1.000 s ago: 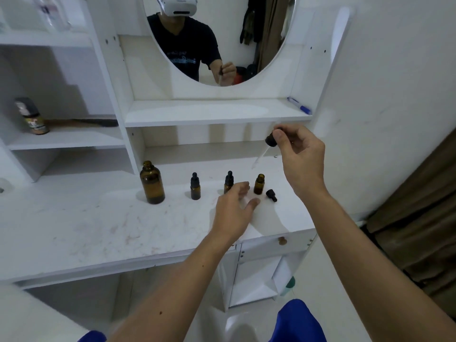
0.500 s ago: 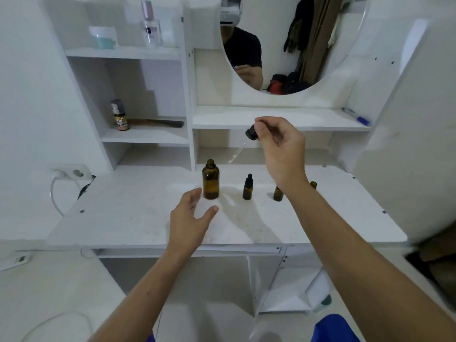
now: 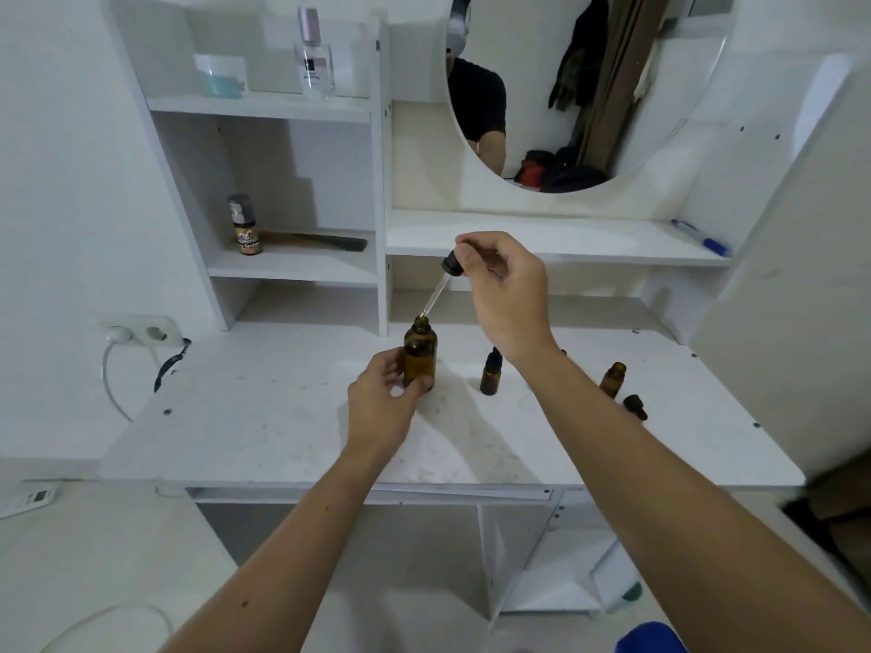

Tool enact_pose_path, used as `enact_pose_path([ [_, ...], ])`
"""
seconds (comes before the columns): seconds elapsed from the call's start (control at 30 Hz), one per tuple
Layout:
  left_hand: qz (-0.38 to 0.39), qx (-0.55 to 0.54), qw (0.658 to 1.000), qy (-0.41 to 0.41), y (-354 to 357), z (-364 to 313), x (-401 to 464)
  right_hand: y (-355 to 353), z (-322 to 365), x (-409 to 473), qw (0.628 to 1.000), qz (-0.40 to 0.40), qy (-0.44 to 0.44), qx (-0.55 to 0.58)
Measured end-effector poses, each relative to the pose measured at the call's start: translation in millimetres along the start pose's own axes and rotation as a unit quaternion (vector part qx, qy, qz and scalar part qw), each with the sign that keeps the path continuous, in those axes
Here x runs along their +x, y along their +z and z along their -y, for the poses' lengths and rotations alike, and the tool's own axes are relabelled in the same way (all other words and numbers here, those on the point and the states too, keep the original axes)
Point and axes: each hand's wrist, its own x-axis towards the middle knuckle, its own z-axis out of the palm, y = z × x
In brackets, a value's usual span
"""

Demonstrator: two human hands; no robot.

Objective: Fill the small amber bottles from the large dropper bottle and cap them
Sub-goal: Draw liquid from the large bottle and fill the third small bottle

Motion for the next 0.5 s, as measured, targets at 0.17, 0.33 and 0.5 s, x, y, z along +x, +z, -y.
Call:
enact_pose_path([
  [0.17, -0.013, 0.000, 1.000, 0.006, 1, 1, 3, 11, -9, -2, 0.997, 0.056, -0.018, -0.041],
  [0.33, -0.015, 0.003, 1.000, 0.017, 2, 4, 5, 18, -19, -9, 0.990, 0.111, -0.001, -0.082],
  [0.5, -0.014, 0.012, 1.000, 0.022, 2, 5, 4, 20, -28, -18, 0.986, 0.129, 0.021, -0.104],
])
